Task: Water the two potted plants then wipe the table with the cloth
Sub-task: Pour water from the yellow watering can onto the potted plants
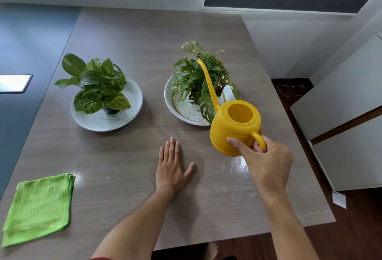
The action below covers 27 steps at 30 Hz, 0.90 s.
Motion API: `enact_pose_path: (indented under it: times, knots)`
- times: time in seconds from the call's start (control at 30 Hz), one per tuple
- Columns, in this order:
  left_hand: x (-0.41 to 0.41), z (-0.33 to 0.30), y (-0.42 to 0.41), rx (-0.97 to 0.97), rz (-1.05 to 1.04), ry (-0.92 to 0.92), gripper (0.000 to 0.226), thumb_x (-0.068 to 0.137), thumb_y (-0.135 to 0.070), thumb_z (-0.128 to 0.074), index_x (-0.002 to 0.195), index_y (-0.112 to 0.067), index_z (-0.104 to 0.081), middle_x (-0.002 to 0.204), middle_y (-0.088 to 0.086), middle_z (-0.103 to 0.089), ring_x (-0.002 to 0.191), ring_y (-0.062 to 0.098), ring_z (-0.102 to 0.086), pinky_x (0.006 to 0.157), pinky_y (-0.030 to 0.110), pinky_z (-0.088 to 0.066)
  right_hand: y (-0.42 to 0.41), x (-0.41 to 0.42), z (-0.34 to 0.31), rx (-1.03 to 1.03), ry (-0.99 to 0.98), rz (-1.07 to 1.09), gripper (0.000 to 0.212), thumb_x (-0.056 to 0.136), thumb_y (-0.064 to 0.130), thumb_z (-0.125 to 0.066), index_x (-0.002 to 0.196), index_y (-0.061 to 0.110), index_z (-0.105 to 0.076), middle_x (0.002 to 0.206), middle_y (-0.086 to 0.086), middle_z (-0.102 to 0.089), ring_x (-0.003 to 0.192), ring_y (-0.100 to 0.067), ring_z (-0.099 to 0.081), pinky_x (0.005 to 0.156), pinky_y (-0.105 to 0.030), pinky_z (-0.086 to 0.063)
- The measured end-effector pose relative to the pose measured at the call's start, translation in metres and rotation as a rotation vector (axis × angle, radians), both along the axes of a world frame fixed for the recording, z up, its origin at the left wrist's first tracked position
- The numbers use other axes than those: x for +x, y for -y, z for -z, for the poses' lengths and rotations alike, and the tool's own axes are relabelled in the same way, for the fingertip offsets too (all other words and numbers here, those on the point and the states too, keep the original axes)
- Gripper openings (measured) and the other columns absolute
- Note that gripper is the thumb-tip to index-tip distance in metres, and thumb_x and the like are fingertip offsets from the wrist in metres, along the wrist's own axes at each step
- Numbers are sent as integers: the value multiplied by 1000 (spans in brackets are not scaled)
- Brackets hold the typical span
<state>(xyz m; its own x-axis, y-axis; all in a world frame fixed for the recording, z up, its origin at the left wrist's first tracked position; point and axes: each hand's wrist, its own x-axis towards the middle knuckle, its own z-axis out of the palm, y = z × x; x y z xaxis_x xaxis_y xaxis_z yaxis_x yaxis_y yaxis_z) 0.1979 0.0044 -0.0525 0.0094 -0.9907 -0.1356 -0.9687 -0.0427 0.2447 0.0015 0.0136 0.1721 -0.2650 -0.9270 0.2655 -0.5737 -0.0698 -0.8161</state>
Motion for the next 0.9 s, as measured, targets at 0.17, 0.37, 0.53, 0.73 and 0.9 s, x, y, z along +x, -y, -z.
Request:
enact_pose_path:
  times: [0.17,0.37,0.53,0.73,0.9]
  knots:
    - [1,-1,0,9,0,-3,96,91,-78,-10,159,-12,5,166,5,19,151,18,24,124,39,14,8,3,-1,-27,6,-2,51,65,42,-88,55,35,-39,49,27,-50,46,3,-46,45,-6,-37]
    - [1,0,0,5,2,-15,95,92,-77,-13,159,-12,6,166,6,19,151,19,23,124,39,13,19,2,1,-21,-34,27,52,65,48,-87,51,30,-41,45,16,-44,48,0,-48,44,-10,-39]
    - [1,-1,0,6,-1,-15,95,91,-77,-12,159,-13,7,166,5,19,151,18,25,123,38,15,28,4,-3,-24,-35,19,51,64,48,-87,52,31,-40,47,18,-42,48,2,-49,45,-8,-39]
    - [1,0,0,2,-2,-31,95,91,-77,-12,159,-13,7,166,5,19,151,17,25,123,38,14,38,3,-2,8,-16,26,55,62,54,-85,51,24,-41,46,5,-44,44,-7,-36,45,-19,-40]
    - [1,0,0,4,-1,-14,95,91,-76,-12,159,-13,5,166,6,17,151,18,23,123,38,13,43,2,-4,8,-32,42,56,63,54,-87,50,27,-40,44,13,-38,43,-8,-38,43,-12,-35]
